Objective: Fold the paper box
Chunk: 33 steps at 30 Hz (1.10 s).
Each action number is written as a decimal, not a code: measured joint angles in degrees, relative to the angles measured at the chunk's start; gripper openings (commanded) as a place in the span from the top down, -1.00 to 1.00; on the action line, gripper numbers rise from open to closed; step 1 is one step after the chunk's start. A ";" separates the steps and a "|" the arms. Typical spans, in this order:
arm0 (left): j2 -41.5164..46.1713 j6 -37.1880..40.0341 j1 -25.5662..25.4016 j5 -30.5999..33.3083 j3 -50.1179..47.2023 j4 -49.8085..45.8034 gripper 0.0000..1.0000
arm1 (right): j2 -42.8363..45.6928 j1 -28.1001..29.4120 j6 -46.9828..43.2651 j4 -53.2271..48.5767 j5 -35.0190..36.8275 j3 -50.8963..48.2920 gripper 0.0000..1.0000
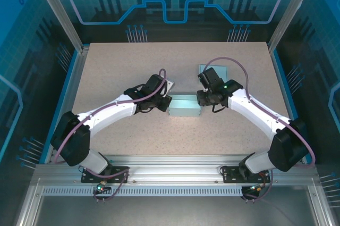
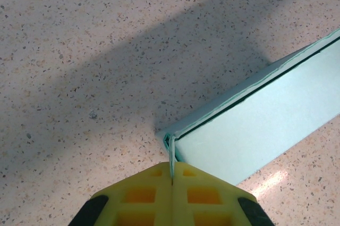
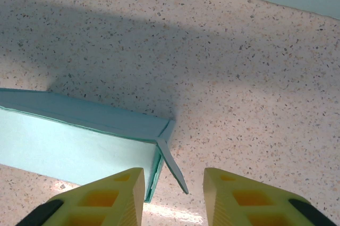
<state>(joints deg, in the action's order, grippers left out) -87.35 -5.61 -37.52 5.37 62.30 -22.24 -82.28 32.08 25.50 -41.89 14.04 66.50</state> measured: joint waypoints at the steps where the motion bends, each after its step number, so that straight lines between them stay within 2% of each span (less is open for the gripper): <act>1: 0.00 0.00 0.00 0.00 0.00 0.00 1.00 | -0.15 0.00 0.04 0.07 -0.20 0.00 0.43; 8: 0.00 -0.48 -0.17 0.02 0.02 0.02 1.00 | -1.01 0.00 -0.33 1.14 -2.73 -0.02 0.88; 11: -0.02 -1.46 -0.28 0.22 0.09 -0.04 1.00 | -1.03 0.04 0.11 1.36 -2.75 -0.02 0.99; 24: -1.07 -7.65 -0.52 -0.33 1.16 0.00 0.95 | -2.43 1.42 0.39 1.36 0.57 0.92 1.00; 30: -1.16 -9.97 -0.52 -1.60 1.29 -0.20 0.76 | -3.37 2.21 0.37 0.85 2.54 1.88 1.00; 33: -1.20 -11.26 -0.52 -2.86 1.29 -0.20 0.74 | -3.82 2.51 0.35 0.79 3.28 2.23 1.00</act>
<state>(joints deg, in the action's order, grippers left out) -88.55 -16.86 -38.04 2.50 63.59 -22.44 -86.11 34.59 25.85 -41.10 17.32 68.73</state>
